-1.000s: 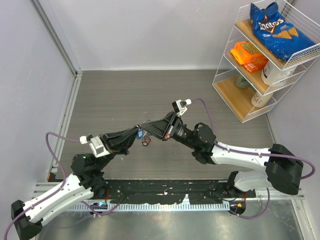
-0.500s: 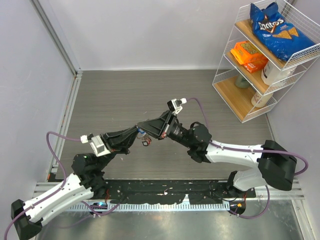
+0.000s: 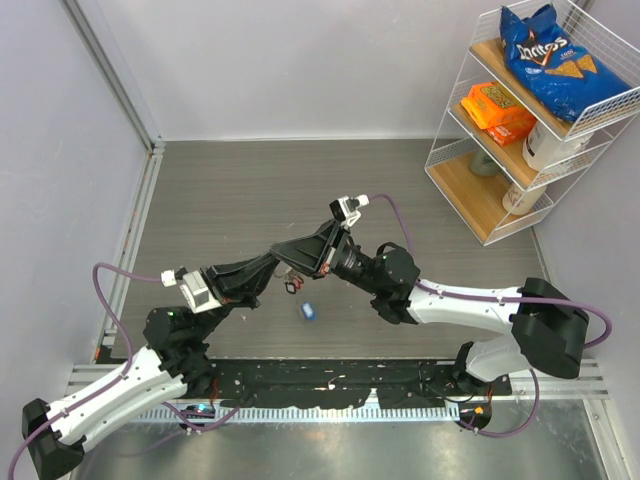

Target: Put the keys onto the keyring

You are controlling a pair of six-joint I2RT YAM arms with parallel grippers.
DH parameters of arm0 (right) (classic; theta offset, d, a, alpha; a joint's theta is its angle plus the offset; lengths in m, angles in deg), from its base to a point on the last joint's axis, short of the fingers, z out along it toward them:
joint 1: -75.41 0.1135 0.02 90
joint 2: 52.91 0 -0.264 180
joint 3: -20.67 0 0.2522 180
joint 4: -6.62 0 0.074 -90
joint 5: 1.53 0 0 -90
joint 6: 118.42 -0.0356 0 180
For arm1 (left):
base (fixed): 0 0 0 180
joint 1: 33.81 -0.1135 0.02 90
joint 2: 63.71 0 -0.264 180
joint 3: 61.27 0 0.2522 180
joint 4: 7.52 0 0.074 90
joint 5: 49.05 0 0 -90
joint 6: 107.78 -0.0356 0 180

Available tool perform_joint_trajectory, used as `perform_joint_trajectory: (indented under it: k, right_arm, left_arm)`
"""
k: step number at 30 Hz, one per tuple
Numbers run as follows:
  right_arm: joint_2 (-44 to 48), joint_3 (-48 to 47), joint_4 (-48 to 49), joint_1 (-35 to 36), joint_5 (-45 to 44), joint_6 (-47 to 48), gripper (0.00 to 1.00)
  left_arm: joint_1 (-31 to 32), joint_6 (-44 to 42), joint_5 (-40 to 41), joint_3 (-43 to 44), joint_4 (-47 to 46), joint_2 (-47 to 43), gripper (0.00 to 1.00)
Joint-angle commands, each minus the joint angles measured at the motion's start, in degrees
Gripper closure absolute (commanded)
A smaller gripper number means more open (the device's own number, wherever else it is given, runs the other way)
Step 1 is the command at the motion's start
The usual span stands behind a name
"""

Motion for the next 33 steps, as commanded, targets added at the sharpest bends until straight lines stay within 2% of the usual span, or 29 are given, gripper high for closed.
perform_joint_trajectory:
  k: [1,6,10,11,14,20,21,22,26,29,33]
  right_arm:
    - [1.57,-0.94,2.68,0.27,-0.12,0.77,0.94]
    - [6.3,2.04,-1.01,-0.78,0.14,4.37,0.94]
    - [13.76,6.0,-9.87,-3.5,0.67,9.19,0.94]
    - [15.0,6.87,-14.42,-3.94,1.02,10.34,0.92]
    - [22.45,7.5,-26.29,-4.91,1.9,19.28,0.77]
    - [31.18,-1.53,-65.72,-5.09,-7.66,41.17,0.53]
    - [30.84,-2.86,-69.44,-5.26,-12.64,42.34,0.5]
    - [30.23,-5.31,-74.61,-6.14,-13.65,44.87,0.49]
    - [22.68,-12.43,-83.61,-9.56,-13.67,52.71,0.4]
    - [14.52,-17.45,-86.97,-12.11,-10.94,57.62,0.35]
    - [8.36,-21.76,-87.06,-14.31,-10.76,64.38,0.32]
  left_arm:
    - [0.0,-0.82,0.91,0.62,-3.72,-0.28,1.0]
    - [0.0,-0.91,2.84,0.62,-1.53,-0.98,1.0]
    - [0.0,-1.17,6.0,0.88,1.98,-1.86,1.0]
    - [0.0,-1.17,6.62,0.97,2.95,-1.95,1.0]
    - [0.0,-0.29,8.46,2.11,7.68,-2.47,1.0]
    - [0.0,2.43,12.95,4.57,18.23,-3.7,1.0]
    - [0.0,3.04,14.17,5.1,20.34,-3.88,1.0]
    - [0.0,3.57,15.58,6.15,22.88,-3.97,1.0]
    - [0.0,4.63,21.37,10.45,34.83,-3.7,1.0]
    - [0.0,5.24,25.16,13.53,41.26,-3.09,1.0]
    - [0.0,6.21,27.37,15.99,47.49,-2.83,1.0]
